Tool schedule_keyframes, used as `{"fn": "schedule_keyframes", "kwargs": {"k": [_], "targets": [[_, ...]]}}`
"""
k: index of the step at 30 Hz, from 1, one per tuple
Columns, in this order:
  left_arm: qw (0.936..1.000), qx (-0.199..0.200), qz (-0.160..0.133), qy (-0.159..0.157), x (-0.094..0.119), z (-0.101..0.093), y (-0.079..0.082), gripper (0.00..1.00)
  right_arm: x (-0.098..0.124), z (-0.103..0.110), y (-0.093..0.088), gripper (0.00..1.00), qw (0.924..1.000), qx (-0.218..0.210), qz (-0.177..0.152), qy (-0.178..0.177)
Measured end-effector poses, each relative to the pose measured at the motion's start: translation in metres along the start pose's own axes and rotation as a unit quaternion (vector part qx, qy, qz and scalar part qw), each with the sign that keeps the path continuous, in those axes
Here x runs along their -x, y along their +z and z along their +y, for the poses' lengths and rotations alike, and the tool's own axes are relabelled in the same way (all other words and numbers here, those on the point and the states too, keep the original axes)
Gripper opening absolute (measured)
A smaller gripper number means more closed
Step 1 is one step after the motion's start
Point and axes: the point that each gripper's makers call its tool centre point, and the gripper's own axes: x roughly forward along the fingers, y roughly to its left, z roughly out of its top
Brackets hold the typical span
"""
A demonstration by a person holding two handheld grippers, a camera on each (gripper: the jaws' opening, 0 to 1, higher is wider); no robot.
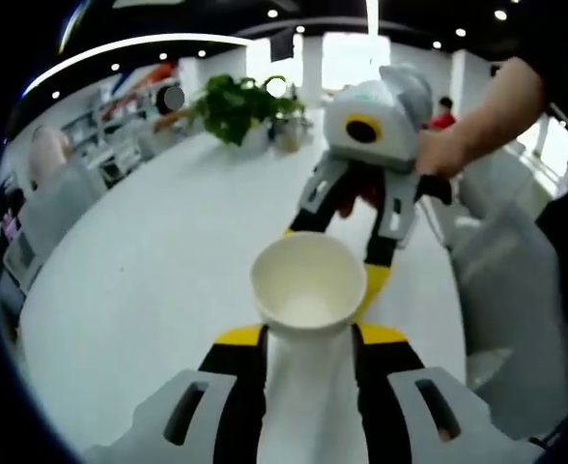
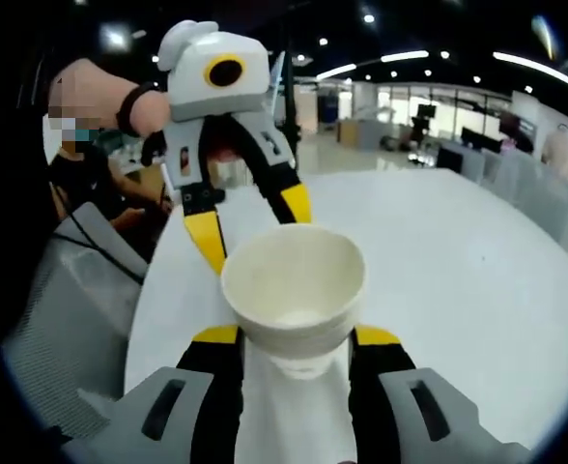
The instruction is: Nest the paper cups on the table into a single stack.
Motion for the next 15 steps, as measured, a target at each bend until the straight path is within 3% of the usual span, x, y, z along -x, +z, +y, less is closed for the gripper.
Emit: {"fn": "schedule_keyframes", "kwargs": {"k": [15], "targets": [[0.9997, 0.019, 0.015, -0.002, -0.027, 0.032, -0.003, 0.36, -0.014, -0.035, -0.012, 0.39, 0.9999, -0.006, 0.013, 0.001]]}}
